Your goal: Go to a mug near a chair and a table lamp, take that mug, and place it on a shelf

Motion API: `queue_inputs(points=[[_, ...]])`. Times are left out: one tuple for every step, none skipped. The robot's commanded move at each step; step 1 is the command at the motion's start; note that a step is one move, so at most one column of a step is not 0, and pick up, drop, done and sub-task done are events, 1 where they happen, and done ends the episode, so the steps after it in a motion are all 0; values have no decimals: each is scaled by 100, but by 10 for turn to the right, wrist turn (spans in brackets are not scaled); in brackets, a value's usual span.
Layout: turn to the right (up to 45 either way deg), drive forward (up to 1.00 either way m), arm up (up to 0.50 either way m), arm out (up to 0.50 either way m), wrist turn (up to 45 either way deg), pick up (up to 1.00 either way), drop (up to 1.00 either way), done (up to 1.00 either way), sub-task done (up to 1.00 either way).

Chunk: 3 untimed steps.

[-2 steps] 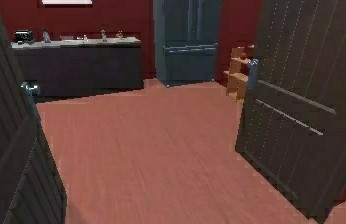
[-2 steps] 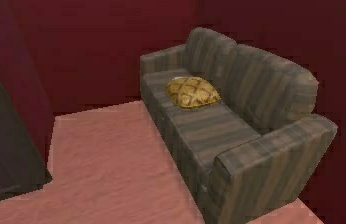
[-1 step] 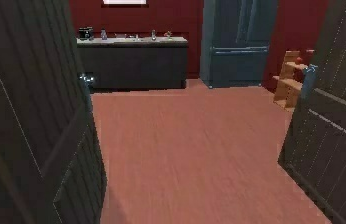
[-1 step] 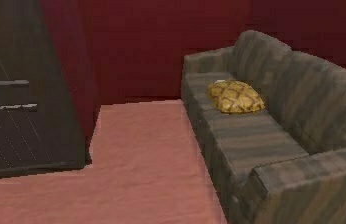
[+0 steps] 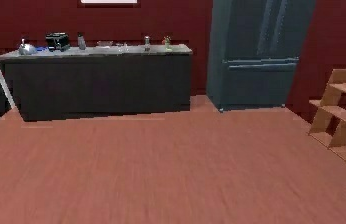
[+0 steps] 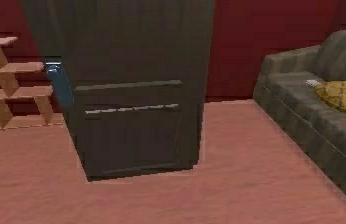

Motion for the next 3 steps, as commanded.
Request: queue_inputs(points=[[0,25,0,0,0,0,0,0,0],[-90,0,0,0,0,0,0,0,0],[0,40,0,0,0,0,0,0,0]])
